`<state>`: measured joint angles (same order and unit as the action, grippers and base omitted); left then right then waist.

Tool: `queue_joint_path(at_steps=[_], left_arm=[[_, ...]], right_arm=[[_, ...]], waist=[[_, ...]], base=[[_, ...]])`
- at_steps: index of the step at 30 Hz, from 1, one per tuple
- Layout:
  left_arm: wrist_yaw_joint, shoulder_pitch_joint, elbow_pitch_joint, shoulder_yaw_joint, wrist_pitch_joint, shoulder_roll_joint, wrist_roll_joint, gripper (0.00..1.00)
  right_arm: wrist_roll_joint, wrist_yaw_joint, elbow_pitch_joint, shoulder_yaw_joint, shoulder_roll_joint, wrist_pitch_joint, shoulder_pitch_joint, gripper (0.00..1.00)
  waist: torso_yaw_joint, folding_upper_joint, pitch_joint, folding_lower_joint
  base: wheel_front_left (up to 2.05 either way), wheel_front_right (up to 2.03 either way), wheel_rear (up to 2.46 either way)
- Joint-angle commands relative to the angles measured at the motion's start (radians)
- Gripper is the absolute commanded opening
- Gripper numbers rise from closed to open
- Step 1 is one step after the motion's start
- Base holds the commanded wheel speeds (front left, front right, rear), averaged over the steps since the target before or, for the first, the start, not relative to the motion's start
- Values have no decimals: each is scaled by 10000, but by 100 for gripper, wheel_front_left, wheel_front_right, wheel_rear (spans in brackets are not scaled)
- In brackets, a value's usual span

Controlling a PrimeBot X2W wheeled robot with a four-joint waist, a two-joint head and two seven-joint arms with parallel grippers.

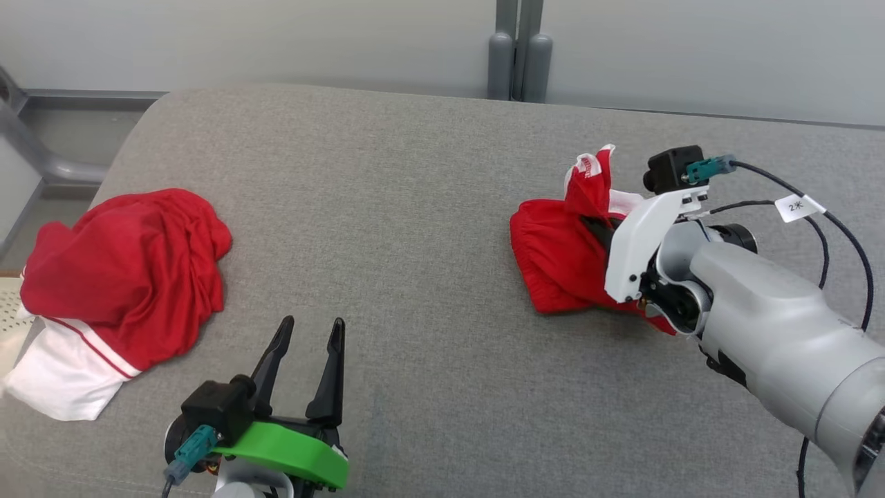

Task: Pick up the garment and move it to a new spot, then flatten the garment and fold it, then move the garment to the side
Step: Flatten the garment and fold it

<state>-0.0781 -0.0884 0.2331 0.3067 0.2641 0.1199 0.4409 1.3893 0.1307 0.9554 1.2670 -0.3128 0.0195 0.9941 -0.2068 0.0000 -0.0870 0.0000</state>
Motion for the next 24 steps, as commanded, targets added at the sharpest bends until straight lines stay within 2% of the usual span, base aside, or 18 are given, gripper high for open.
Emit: queue_joint_path(at_steps=[1,6,7,8,9,10,17,24], left_arm=[[-54,9,60,9,3,-14,-51,100],[-135,-206,164,-41,3,-96,-102,100],[-149,-229,165,-66,4,-109,-111,100],[-159,-235,181,-93,4,-126,-127,100],[-167,-238,183,-124,4,-141,-145,100],[-177,-241,188,-158,4,-160,-155,100],[-229,-172,204,-372,4,-226,-254,100],[-198,232,7,-686,4,-209,-446,100]], right_arm=[[-86,1,203,6,105,102,-84,0],[-200,1,810,34,652,115,-63,1],[-257,1,906,42,722,105,-57,30],[-286,1,967,49,804,128,-53,49],[-259,1,965,46,870,179,-54,95],[-279,1,979,51,914,218,-47,100],[-81,1,249,-168,693,1055,18,100],[173,1,-1539,-821,-609,2200,-113,100]], waist=[[-238,0,-27,0],[-353,0,-187,0],[-348,0,-210,0],[-324,0,-246,0],[-296,0,-269,0],[-248,0,-287,0],[234,0,-237,0],[858,0,-24,0]], base=[[0,0,0],[0,0,0],[0,0,0],[0,0,0],[0,0,0],[0,0,0],[0,0,0],[0,0,0]])
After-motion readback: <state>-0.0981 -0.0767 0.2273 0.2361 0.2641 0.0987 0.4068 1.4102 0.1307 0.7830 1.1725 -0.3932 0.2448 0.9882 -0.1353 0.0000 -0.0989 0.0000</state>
